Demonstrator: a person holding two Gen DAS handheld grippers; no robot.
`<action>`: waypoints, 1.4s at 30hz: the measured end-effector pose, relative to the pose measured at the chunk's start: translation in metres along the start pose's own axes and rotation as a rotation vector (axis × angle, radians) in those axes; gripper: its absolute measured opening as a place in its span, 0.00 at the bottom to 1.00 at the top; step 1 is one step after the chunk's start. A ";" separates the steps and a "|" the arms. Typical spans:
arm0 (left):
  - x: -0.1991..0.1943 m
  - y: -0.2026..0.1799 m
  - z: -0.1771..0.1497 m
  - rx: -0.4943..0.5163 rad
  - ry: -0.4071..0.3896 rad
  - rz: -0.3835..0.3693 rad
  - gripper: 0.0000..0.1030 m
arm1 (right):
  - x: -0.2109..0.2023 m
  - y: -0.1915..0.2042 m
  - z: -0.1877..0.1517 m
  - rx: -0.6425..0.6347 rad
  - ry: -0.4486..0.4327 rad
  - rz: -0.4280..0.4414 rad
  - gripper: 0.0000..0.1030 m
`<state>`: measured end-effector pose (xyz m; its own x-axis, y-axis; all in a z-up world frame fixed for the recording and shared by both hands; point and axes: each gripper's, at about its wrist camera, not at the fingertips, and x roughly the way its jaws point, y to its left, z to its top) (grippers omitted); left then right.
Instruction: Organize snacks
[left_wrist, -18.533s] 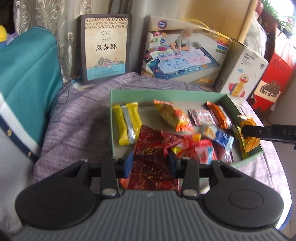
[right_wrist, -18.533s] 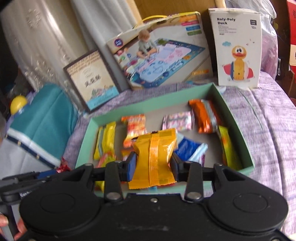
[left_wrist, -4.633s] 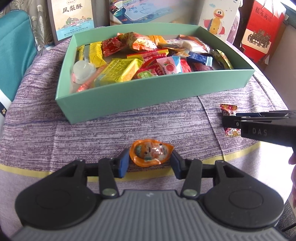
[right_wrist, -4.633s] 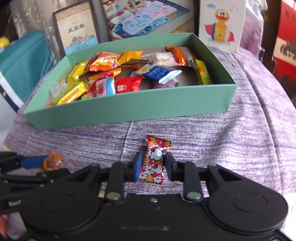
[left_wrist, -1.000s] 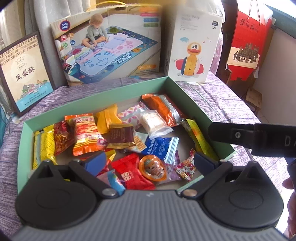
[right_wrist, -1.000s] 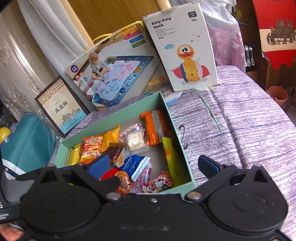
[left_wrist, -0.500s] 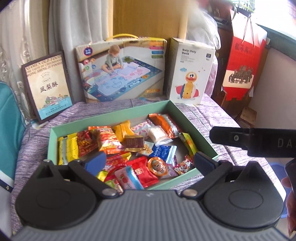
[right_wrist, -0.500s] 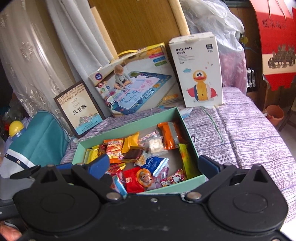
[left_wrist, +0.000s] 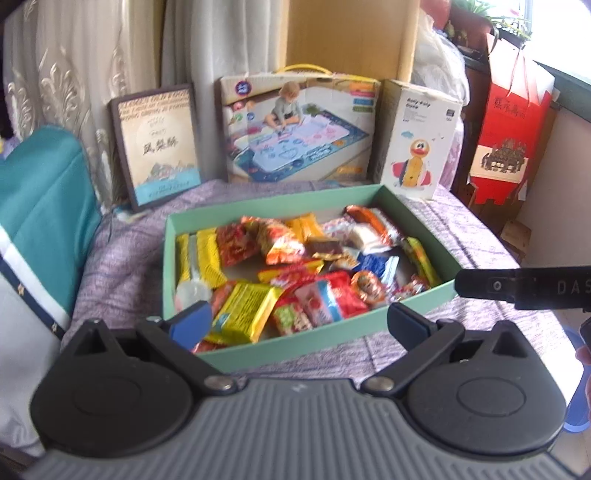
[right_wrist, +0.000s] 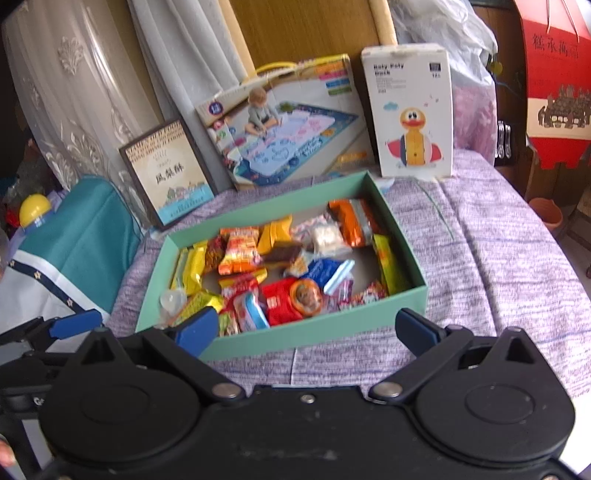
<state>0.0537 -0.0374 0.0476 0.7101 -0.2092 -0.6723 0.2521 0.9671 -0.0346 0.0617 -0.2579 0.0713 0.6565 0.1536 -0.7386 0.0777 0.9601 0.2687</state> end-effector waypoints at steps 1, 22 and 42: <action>0.001 0.003 -0.004 -0.006 0.005 0.010 1.00 | 0.002 0.000 -0.004 0.002 0.010 -0.007 1.00; 0.042 0.054 -0.043 -0.139 0.147 0.175 1.00 | 0.045 0.000 -0.047 -0.127 0.053 -0.089 1.00; 0.070 0.069 -0.055 -0.196 0.242 0.221 1.00 | 0.071 -0.009 -0.047 -0.112 0.115 -0.109 1.00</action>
<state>0.0848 0.0224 -0.0421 0.5519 0.0253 -0.8335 -0.0373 0.9993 0.0057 0.0722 -0.2450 -0.0133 0.5582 0.0671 -0.8270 0.0556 0.9915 0.1179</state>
